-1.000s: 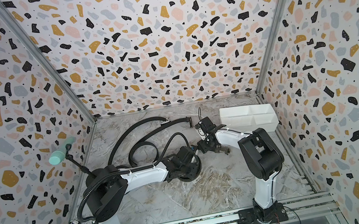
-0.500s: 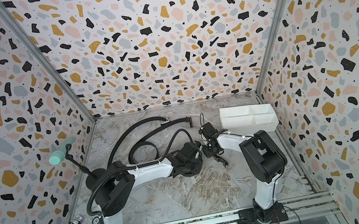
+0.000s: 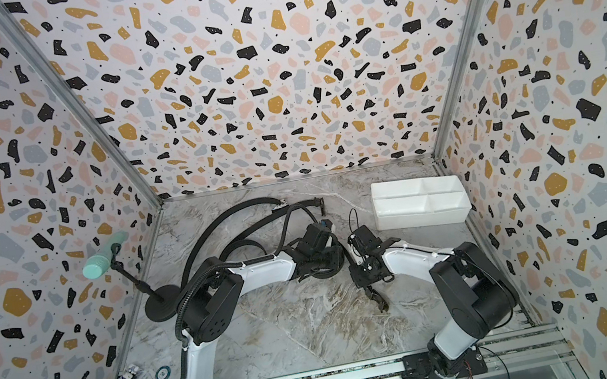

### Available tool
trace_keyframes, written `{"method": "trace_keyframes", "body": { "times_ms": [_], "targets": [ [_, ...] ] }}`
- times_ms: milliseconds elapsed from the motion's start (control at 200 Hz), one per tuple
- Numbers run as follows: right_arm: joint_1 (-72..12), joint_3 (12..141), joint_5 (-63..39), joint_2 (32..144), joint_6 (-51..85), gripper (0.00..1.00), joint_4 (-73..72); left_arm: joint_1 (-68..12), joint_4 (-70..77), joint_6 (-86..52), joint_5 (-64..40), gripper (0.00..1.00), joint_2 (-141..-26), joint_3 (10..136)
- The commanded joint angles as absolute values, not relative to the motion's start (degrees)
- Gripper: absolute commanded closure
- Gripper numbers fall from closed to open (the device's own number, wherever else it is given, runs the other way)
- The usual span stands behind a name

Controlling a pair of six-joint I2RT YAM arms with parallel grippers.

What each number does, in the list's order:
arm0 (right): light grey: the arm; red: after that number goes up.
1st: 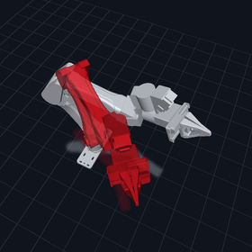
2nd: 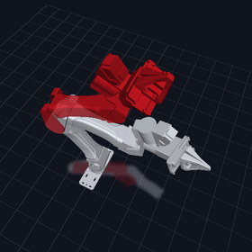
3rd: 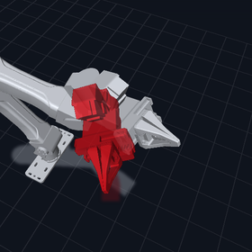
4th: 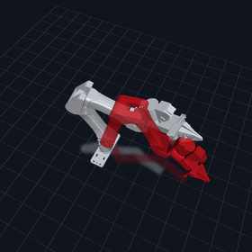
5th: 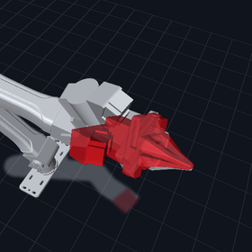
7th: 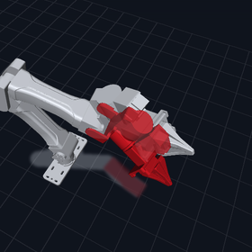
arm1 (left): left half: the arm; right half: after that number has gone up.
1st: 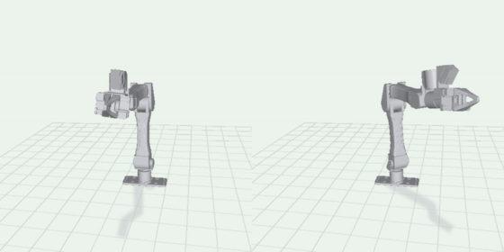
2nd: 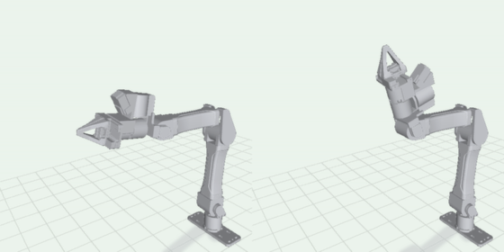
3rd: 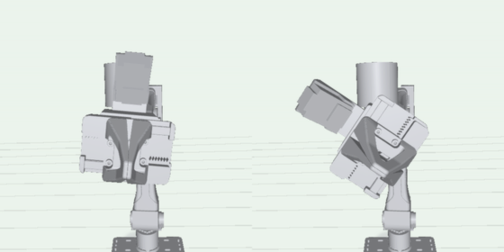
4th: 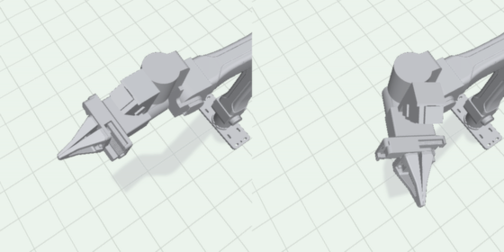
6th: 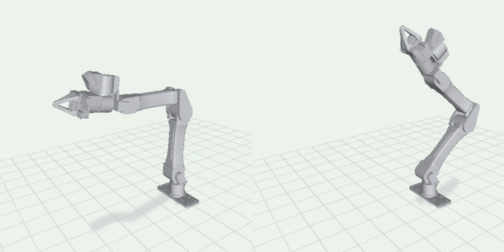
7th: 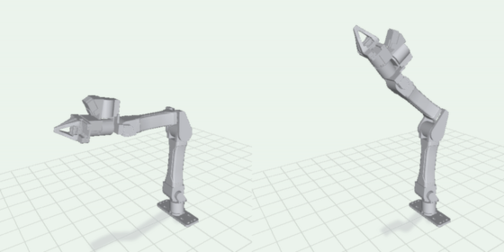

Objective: Place the belts into the storage roll
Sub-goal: Roll the belt at the center of the board.

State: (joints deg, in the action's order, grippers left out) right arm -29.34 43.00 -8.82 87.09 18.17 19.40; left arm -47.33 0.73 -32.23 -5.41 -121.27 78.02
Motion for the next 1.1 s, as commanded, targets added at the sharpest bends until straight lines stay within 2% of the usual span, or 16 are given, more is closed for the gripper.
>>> {"method": "trace_keyframes", "body": {
  "times_ms": [0, 205, 315, 390, 451, 541, 636, 746, 941, 1096],
  "targets": [
    [-30.81, 39.67, -12.88, 84.72, 21.73, 0.9, 23.18, -45.37, 2.6, -34.68, -3.2, 1.0, -124.3, 78.55],
    [-39.23, 38.47, -16.31, 85.41, 27.71, 0.9, 18.89, -44.83, 2.05, -35.55, -2.55, 1.0, -127.92, 82.64],
    [-44.86, 39.89, -18.33, 87.76, 31.45, 0.9, 12.41, -44.81, 2.09, -35.91, -3.04, 1.0, -128.94, 83.46],
    [-47.17, 41.34, -19.78, 89.58, 33.51, 0.86, 6.25, -44.9, 2.82, -36.22, -3.59, 1.0, -128.63, 82.36],
    [-47.74, 42.15, -22.4, 90.75, 34.09, 0.78, 0.47, -44.88, 3.47, -36.37, -4.0, 1.0, -128.04, 81.04],
    [-47.32, 43.26, -23.99, 91.14, 34.45, 0.56, -4.25, -44.88, 3.85, -36.08, -4.28, 1.0, -127.29, 79.13],
    [-45.46, 44.29, -23.55, 89.0, 32.9, 0.42, -1.82, -44.82, 4.04, -35.65, -4.46, 1.0, -126.65, 77.7],
    [-41.33, 43.74, -22.0, 83.73, 29.99, 0.31, 4.81, -44.77, 4.41, -35.6, -5.08, 1.0, -126.44, 77.16],
    [-27.77, 40.91, -24.21, 74.49, 23.96, 0.23, 10.95, -44.88, 3.9, -35.02, -5.77, 1.0, -126.79, 77.98],
    [-18.39, 41.31, -24.46, 75.76, 22.83, 0.22, 6.25, -44.86, 3.52, -34.59, -6.15, 1.0, -127.04, 78.44]
  ]
}}
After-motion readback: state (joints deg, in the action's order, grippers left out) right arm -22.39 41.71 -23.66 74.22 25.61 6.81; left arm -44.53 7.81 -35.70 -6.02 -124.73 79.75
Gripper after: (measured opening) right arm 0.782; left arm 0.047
